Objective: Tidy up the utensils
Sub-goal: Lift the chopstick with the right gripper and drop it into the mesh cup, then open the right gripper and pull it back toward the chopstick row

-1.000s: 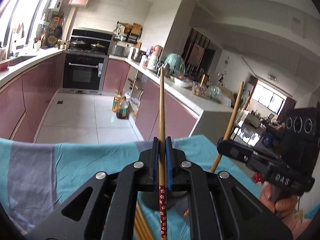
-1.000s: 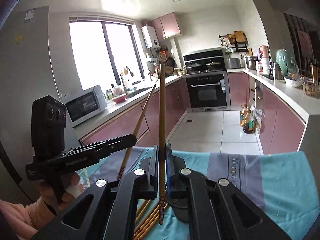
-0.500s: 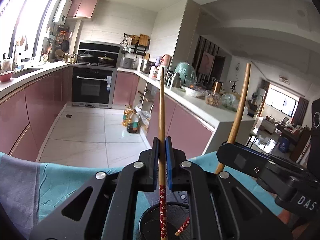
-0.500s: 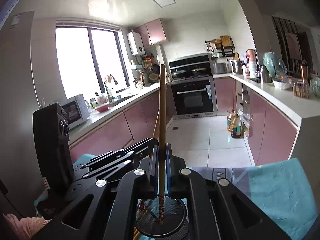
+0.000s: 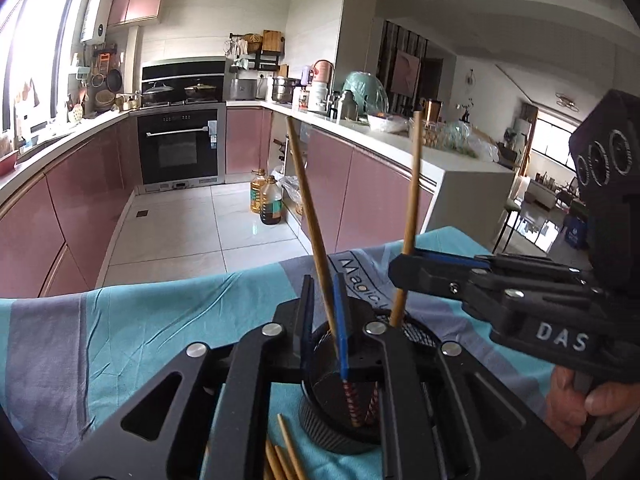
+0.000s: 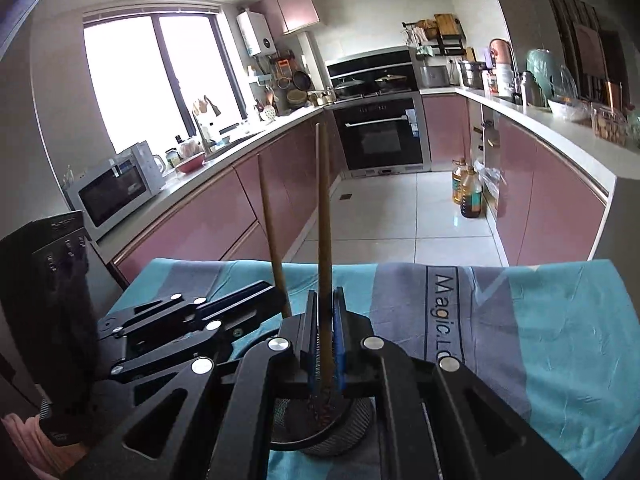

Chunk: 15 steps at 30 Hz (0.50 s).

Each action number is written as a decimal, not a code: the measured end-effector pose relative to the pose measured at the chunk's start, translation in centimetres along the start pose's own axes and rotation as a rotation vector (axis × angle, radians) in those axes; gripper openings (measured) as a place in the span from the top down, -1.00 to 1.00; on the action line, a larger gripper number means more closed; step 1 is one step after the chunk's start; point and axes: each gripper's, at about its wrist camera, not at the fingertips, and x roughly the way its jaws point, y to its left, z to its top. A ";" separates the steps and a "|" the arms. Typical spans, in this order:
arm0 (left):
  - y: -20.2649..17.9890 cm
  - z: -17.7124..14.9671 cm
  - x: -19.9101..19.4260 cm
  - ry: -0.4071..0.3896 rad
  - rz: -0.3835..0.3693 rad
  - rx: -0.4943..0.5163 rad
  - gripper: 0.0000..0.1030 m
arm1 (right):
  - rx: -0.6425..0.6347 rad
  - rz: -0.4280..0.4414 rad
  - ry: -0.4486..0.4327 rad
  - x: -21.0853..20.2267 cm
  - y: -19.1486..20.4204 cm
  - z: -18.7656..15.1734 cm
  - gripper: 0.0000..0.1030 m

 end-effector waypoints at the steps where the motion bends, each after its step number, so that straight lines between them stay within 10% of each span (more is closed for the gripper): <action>1: 0.3 -0.3 0.0 0.007 -0.001 0.001 0.71 | 0.006 -0.002 0.001 0.0 -0.1 -0.1 0.84; 15: 5.6 -1.5 -5.9 0.000 0.011 -0.008 0.19 | 0.005 -0.011 -0.072 -3.5 0.2 -1.2 0.43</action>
